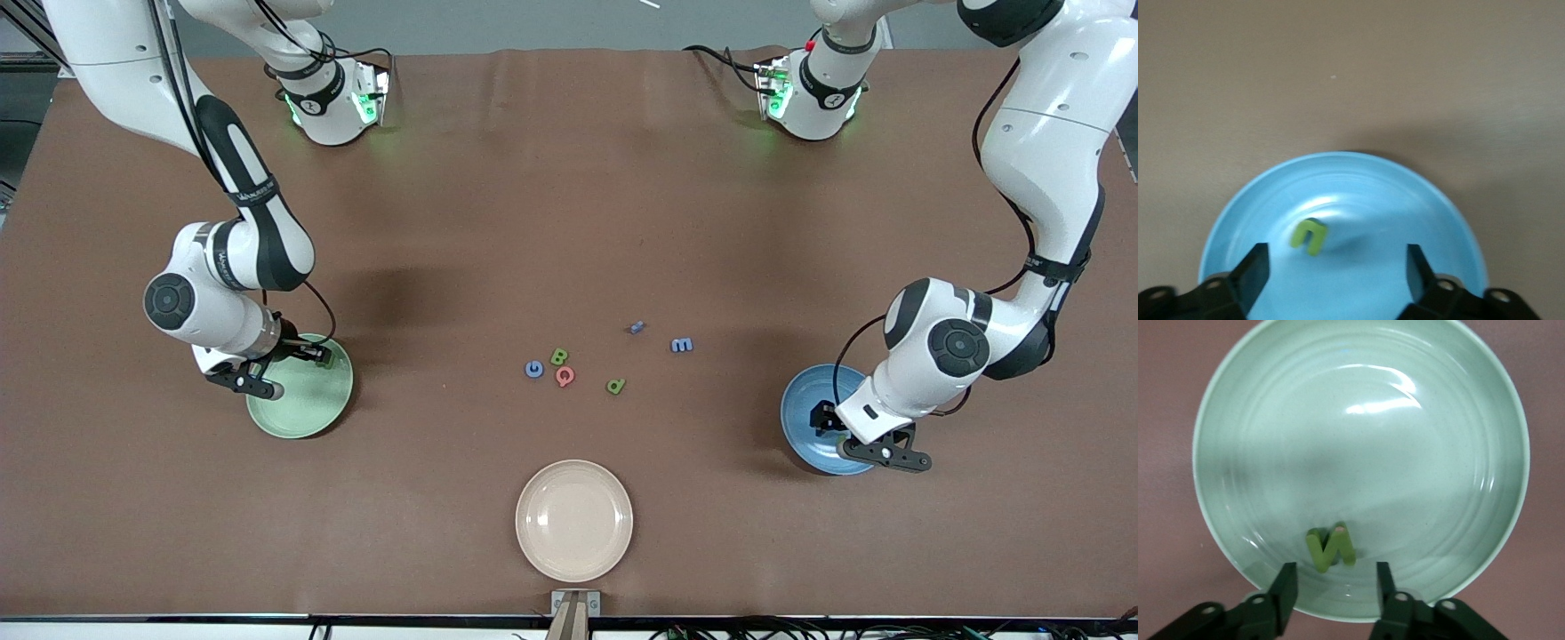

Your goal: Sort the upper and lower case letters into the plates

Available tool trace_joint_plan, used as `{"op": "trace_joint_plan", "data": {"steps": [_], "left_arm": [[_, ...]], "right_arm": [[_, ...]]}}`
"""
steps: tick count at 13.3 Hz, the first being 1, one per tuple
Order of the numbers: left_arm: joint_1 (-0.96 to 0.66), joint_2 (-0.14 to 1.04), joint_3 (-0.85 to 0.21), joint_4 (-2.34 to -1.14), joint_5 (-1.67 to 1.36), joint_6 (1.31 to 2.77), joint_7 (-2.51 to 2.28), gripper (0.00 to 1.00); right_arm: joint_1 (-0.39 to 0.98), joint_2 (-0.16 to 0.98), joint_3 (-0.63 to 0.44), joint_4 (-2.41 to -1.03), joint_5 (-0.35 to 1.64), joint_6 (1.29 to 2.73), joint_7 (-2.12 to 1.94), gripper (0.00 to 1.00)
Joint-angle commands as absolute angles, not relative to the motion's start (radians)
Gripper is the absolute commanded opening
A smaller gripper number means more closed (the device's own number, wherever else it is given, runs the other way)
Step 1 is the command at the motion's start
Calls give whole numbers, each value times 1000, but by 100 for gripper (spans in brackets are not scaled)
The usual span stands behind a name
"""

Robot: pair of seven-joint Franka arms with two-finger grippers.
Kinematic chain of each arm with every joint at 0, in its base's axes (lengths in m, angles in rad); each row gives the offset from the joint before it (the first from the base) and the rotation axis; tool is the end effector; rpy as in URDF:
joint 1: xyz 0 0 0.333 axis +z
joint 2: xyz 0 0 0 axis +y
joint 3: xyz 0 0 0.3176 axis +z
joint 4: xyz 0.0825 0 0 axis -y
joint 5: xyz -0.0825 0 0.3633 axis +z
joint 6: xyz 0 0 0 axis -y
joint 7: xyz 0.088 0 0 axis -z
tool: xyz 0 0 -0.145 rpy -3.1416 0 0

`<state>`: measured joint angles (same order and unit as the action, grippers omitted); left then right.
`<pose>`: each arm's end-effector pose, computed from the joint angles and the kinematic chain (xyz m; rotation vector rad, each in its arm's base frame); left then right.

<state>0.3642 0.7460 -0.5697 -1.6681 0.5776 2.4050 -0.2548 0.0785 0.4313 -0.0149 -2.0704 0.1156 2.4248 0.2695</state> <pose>0.6787 -0.0805 0.2110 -3.1056 0.3286 -0.2360 0.5662 0.0393 0.1937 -3.0526 0.4534 0.1335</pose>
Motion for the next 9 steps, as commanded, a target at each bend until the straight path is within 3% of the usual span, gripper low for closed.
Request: {"op": "trace_joint_plan", "data": {"steps": [1,4,9], "left_arm": [[353,692,-658,-1674,580,2289,-391,100],[309,695,-713,-1695,581,2257,-538,100],[160,718,-710,-1753,598,2275,-819,100]], "right_arm": [[101,419,3,-2037,133,2402,331,100],[251,428,2,-1950,132,2361,626,100],[474,633,0,-1697,118,2361,1071,100]]}}
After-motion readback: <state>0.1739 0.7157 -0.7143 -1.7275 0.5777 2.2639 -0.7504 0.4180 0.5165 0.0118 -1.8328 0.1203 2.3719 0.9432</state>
